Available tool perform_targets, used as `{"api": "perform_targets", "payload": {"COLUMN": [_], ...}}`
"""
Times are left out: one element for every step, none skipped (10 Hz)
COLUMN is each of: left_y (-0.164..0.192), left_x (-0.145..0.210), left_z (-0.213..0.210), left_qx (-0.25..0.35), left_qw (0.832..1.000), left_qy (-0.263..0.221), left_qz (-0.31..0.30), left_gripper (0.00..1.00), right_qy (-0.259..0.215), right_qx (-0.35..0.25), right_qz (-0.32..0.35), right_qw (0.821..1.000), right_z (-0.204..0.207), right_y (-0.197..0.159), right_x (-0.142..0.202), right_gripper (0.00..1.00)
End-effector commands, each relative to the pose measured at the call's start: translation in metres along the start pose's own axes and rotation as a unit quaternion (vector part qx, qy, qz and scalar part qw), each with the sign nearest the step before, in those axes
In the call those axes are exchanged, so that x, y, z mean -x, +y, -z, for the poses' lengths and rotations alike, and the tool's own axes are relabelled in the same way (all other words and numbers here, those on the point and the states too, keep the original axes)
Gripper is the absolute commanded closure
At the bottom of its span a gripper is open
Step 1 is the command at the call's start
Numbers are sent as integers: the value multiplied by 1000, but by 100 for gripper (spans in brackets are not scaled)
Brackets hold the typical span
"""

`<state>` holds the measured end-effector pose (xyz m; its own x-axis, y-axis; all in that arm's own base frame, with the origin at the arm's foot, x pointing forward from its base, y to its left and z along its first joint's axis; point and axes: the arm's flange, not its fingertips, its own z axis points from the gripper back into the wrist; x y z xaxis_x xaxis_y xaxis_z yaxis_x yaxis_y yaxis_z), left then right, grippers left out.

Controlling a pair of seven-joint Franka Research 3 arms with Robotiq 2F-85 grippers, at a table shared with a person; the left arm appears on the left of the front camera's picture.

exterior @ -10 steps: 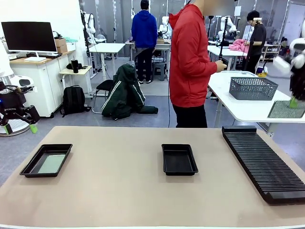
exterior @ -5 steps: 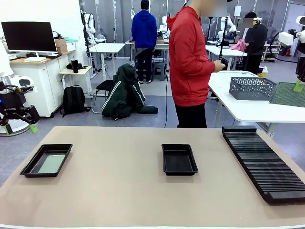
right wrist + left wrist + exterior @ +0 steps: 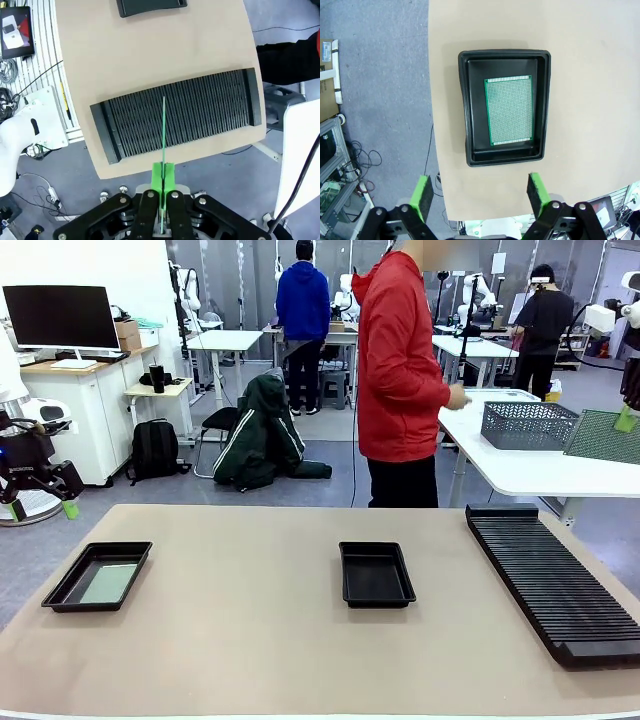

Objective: Inspect and transfer BCBs to ESD trays.
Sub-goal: Pick up the Blank PCB from the PCB Rack and place it in the right ESD tray.

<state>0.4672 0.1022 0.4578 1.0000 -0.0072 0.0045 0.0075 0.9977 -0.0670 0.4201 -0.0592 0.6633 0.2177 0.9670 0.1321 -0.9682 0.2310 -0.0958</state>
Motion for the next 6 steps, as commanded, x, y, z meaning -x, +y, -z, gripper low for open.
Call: {"api": "perform_targets", "payload": {"left_y": [1, 1, 1, 1, 1, 1], "left_x": [1, 1, 1, 1, 1, 1], "left_z": [2, 2, 2, 2, 2, 2], "left_qx": [0, 0, 0, 0, 0, 0], "left_qw": [1000, 1000, 1000, 1000, 1000, 1000], "left_qy": [-7, -7, -7, -7, -7, -7], "left_qz": [3, 3, 3, 3, 3, 3], "left_gripper": [0, 0, 0, 0, 0, 0], "right_qy": [6, 6, 0, -26, -84, -118], "right_qx": [3, 3, 0, -21, -46, -65], "right_qz": [-9, -9, 0, 108, 209, 288], "right_qw": [1000, 1000, 1000, 994, 973, 948], "right_z": [2, 2, 0, 13, 30, 48], "right_y": [2, 2, 0, -18, -30, -36], "right_x": [1, 1, 0, -7, -16, -25], "right_gripper": [98, 98, 98, 98, 98, 98]}}
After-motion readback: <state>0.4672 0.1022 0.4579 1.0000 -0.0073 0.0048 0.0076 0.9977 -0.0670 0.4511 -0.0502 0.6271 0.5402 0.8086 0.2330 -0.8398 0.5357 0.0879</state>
